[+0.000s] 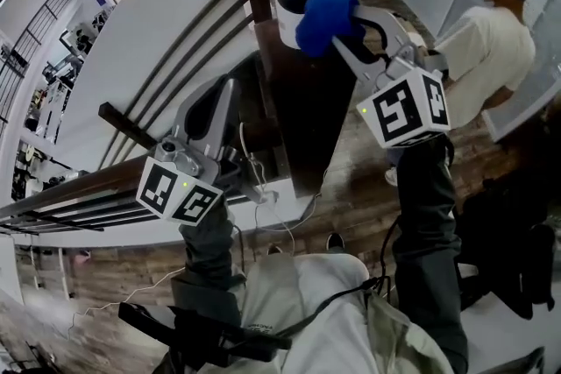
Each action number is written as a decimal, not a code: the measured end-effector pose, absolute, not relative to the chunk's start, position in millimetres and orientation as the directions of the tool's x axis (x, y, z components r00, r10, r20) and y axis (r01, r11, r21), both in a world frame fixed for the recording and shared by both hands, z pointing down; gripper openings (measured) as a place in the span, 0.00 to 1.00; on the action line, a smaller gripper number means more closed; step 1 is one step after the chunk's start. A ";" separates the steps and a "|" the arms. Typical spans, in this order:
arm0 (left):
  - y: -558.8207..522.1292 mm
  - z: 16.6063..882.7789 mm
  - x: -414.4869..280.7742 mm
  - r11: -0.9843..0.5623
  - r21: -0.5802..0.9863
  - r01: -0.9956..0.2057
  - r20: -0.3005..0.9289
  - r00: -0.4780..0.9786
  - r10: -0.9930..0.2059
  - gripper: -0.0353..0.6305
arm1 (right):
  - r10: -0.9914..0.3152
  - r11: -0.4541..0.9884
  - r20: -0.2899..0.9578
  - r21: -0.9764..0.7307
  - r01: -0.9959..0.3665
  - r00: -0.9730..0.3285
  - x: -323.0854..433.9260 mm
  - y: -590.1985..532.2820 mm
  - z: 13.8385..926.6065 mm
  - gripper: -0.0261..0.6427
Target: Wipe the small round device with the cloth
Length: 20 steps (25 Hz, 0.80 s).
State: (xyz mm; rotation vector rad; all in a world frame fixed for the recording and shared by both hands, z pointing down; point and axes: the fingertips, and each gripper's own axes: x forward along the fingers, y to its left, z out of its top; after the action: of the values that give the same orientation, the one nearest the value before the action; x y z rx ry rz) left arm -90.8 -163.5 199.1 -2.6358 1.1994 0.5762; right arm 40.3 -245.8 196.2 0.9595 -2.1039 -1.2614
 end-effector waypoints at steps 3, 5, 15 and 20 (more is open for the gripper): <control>-163.7 201.2 -90.2 -0.668 -0.005 -0.744 -0.418 0.608 -0.675 0.04 | -0.801 0.280 0.053 0.913 -0.295 -0.597 39.9 -237.7 187.9 0.16; -164.5 203.1 -91.5 -0.674 -0.001 -0.739 -0.418 0.612 -0.671 0.04 | -0.825 0.191 -0.019 0.931 -0.310 -0.565 38.6 -232.6 163.8 0.16; -159.5 215.9 -107.2 -0.669 0.030 -0.743 -0.422 0.597 -0.683 0.04 | -0.888 0.018 -0.005 0.999 -0.047 -0.461 -39.6 -240.7 148.8 0.16; -152.3 207.6 -119.4 -0.650 0.031 -0.759 -0.427 0.578 -0.695 0.04 | -0.867 0.138 0.098 0.989 -0.046 -0.489 -43.9 -228.4 175.6 0.16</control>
State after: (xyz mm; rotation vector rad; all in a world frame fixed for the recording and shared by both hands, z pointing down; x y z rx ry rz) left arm -119.4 -152.3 207.6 -2.6498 1.2308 0.6144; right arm -43.9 -228.4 175.6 0.8904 -1.6905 -1.4321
